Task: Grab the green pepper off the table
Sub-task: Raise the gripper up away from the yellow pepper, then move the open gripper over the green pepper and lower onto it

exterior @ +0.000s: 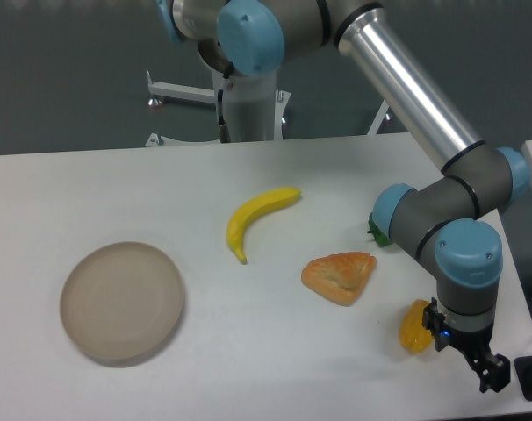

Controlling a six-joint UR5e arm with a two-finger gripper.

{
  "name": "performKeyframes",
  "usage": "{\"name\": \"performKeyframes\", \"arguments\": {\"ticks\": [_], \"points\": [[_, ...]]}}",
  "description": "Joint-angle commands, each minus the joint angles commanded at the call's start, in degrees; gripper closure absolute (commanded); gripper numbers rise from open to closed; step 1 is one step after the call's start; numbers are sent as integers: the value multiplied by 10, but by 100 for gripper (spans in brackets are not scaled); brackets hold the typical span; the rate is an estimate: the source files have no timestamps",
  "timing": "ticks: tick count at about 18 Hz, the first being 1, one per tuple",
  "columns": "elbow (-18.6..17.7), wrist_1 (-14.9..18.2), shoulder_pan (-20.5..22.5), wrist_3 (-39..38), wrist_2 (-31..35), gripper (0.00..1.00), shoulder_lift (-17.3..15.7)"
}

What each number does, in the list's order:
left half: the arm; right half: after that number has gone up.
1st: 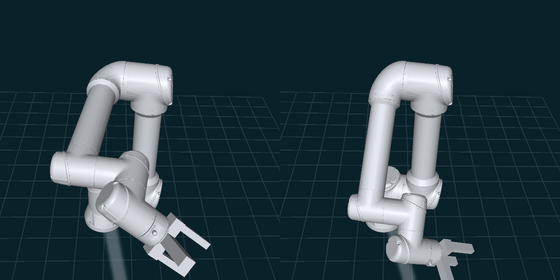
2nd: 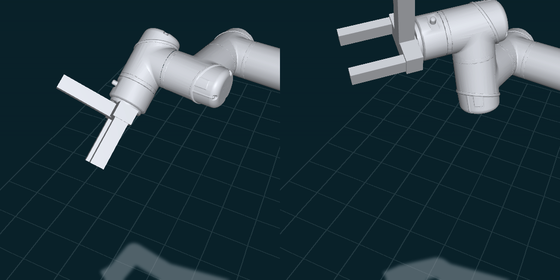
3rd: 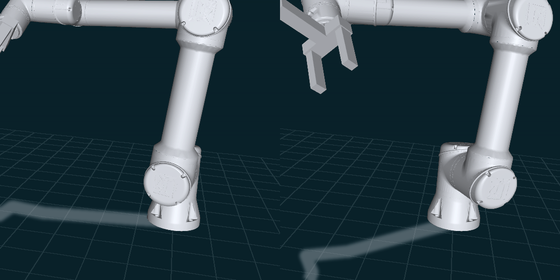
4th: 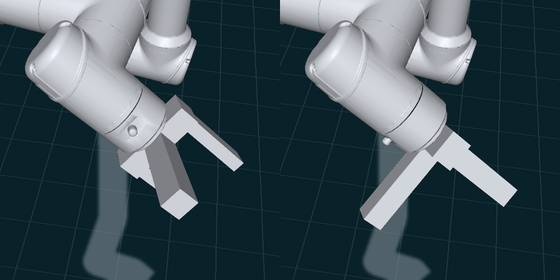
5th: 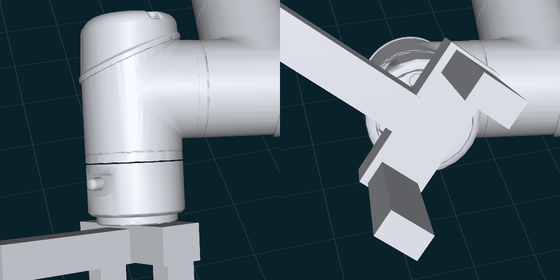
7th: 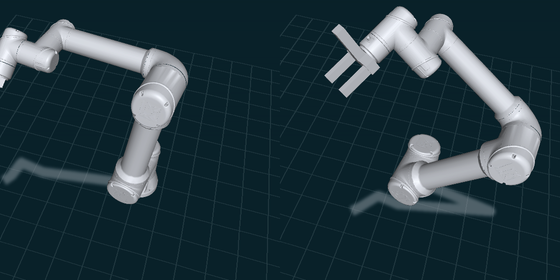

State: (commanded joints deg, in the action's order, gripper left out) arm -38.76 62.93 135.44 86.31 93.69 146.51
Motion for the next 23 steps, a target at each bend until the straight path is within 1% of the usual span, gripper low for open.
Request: {"name": "performKeyframes", "arguments": {"ticks": [4,9,12,17,20,23], "points": [[-5,2,0,-3,13,0,-8],[-50,2,0,-2,7,0,-36],[-86,11,5,-2,6,0,-65],[-152,54,20,5,5,0,-122],[-196,74,39,7,2,0,-156],[-235,90,46,39,3,0,-183]]}}
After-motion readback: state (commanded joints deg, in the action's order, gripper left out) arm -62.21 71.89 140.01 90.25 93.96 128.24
